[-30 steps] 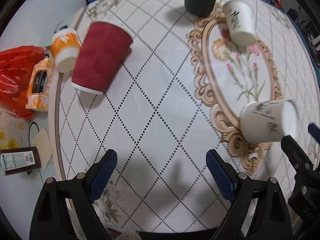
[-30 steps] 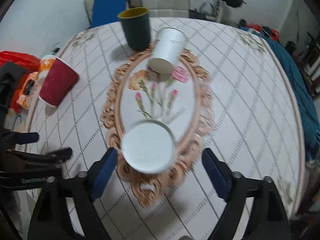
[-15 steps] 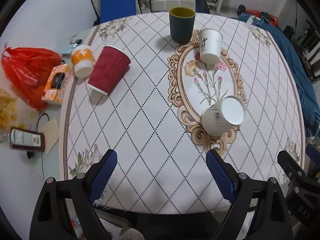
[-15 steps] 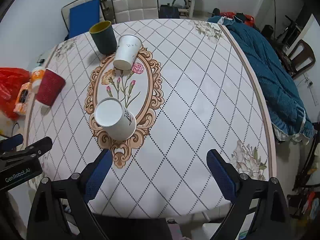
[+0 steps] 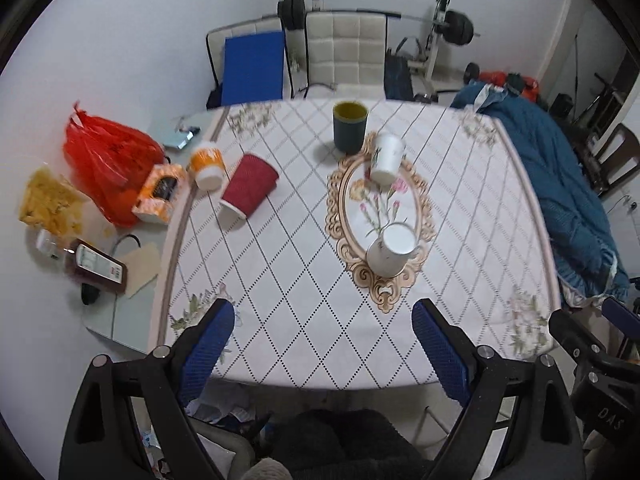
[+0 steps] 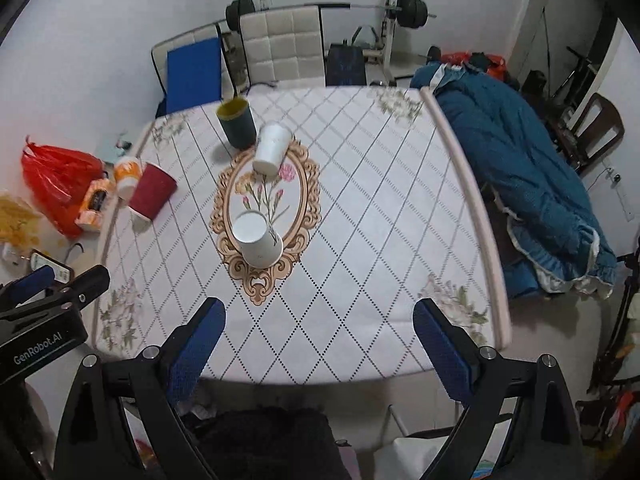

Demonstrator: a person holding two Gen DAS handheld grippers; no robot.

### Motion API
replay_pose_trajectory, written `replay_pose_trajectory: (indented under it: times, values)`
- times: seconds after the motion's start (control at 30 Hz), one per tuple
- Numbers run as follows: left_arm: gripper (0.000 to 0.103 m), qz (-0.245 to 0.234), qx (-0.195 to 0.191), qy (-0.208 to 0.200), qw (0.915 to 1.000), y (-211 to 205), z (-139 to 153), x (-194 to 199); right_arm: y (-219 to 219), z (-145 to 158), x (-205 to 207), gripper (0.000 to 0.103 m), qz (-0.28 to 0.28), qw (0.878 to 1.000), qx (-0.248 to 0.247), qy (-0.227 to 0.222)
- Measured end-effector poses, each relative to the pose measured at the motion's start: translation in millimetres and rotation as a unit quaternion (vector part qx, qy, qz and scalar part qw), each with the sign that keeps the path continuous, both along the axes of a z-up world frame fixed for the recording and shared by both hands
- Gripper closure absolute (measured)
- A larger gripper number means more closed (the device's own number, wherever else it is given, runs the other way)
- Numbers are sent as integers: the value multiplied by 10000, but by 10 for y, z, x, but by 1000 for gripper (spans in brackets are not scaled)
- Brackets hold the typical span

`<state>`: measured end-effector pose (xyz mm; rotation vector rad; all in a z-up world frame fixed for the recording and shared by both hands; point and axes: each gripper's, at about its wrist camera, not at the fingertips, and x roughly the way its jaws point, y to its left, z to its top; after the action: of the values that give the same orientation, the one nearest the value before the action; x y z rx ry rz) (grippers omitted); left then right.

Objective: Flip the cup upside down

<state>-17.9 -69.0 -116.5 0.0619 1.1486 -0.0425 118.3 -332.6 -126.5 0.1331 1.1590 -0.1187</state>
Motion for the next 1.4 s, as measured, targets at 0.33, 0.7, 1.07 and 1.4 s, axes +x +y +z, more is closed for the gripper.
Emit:
replay_pose_trajectory:
  times: [0.33,0.7,1.07,1.4]
  values:
    - [12,-33,-212,-287,9994,118,711,-356,151,976,-525,6,94,9985,-37,-536]
    - [3,-10,-203,-370,9991,210,996,-547,274,1508,-782,6,55,9968,-212,-774]
    - [3,-48,-133,-407,9991,233,1072,-644,332,1648,-829,5,61,9967,-223,-778]
    - [3,20,-76,-345,9994,208,1071,-674,259,1684,-852,5,27,9970,-211,-743]
